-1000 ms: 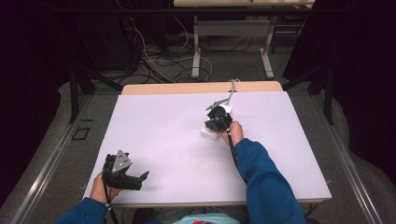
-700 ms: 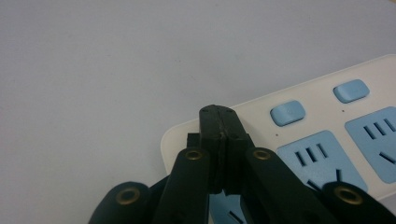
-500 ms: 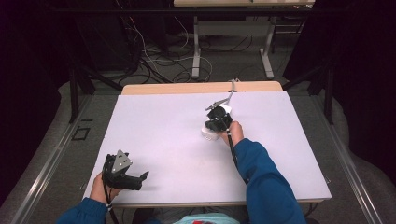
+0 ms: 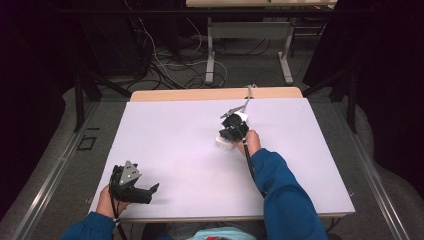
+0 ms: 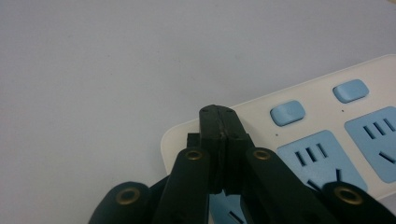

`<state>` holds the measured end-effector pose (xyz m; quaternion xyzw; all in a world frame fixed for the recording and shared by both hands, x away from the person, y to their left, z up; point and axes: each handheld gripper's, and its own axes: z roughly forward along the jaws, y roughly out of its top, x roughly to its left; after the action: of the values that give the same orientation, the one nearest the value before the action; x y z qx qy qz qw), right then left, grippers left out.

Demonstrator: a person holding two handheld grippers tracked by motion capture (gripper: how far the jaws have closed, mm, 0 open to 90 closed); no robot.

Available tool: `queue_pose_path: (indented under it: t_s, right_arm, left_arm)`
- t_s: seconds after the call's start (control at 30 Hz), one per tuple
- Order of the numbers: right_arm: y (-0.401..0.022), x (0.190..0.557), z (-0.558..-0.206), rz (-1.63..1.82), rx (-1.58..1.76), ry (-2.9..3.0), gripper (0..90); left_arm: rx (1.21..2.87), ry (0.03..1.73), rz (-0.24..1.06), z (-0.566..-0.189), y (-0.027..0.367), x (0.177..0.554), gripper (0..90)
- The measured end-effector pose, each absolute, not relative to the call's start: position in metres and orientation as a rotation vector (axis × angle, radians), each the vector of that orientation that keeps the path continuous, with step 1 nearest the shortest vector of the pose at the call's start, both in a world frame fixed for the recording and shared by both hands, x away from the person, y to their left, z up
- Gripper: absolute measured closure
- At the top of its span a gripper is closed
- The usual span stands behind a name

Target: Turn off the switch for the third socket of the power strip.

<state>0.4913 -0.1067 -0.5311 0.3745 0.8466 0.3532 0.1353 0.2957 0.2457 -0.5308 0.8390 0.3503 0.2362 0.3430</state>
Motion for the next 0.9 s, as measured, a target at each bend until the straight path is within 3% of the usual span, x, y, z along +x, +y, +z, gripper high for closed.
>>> queue_pose_path:
  t_s: [0.9]
  right_arm:
    - [-0.1013,0.4873,-0.5321,1.002,1.054,2.434,90.0]
  left_arm:
    - [2.196,0.904,0.618,-0.5304,0.2472,0.2952,0.2]
